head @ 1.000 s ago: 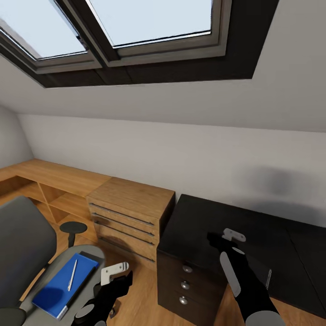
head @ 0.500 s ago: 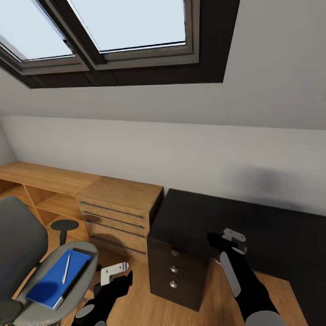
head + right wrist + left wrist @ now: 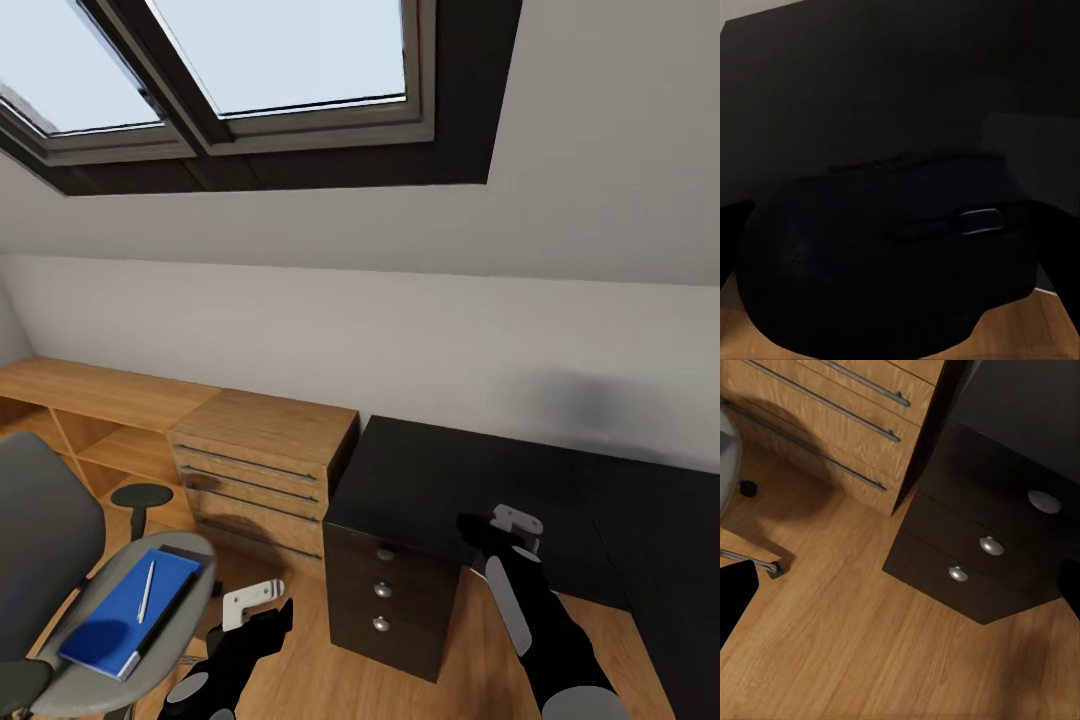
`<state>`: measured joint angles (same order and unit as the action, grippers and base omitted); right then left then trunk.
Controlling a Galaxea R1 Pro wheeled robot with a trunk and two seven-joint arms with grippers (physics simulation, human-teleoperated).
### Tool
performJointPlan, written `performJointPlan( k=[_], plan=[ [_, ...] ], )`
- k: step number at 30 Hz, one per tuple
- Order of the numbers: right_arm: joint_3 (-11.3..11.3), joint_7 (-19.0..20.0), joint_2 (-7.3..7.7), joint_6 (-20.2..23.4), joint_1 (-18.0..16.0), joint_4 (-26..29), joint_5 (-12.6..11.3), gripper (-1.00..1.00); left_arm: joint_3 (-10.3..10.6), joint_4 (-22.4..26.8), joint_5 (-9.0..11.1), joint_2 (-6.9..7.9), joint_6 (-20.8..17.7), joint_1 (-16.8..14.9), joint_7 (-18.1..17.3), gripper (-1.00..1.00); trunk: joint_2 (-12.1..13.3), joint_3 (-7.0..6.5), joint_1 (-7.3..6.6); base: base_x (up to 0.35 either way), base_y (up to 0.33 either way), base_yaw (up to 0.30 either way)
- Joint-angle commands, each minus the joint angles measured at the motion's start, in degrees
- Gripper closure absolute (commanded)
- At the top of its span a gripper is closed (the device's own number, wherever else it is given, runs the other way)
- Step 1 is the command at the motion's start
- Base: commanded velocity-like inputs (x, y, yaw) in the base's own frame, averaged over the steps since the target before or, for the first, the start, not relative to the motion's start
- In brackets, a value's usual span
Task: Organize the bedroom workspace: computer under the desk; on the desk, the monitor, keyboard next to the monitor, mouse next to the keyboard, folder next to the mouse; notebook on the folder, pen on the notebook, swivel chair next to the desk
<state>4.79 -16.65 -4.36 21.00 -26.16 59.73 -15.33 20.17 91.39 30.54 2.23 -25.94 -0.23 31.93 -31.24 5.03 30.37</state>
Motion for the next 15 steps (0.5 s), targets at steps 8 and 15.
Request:
performJointPlan(
  k=[8, 15],
  plan=[
    [0.0, -0.3, -0.05, 0.2, 0.0, 0.1, -0.6, 1.0, 0.1, 0.1, 0.5, 0.05, -0.1, 0.0, 0.5, -1.0, -0.1, 0.1, 0.03, -0.168, 0.0, -0.08],
    [0.0, -0.3, -0.04, 0.2, 0.0, 0.1, -0.6, 1.0, 0.1, 0.1, 0.5, 0.05, -0.1, 0.0, 0.5, -1.0, -0.1, 0.1, 0.03, -0.321, 0.0, -0.245]
  ],
)
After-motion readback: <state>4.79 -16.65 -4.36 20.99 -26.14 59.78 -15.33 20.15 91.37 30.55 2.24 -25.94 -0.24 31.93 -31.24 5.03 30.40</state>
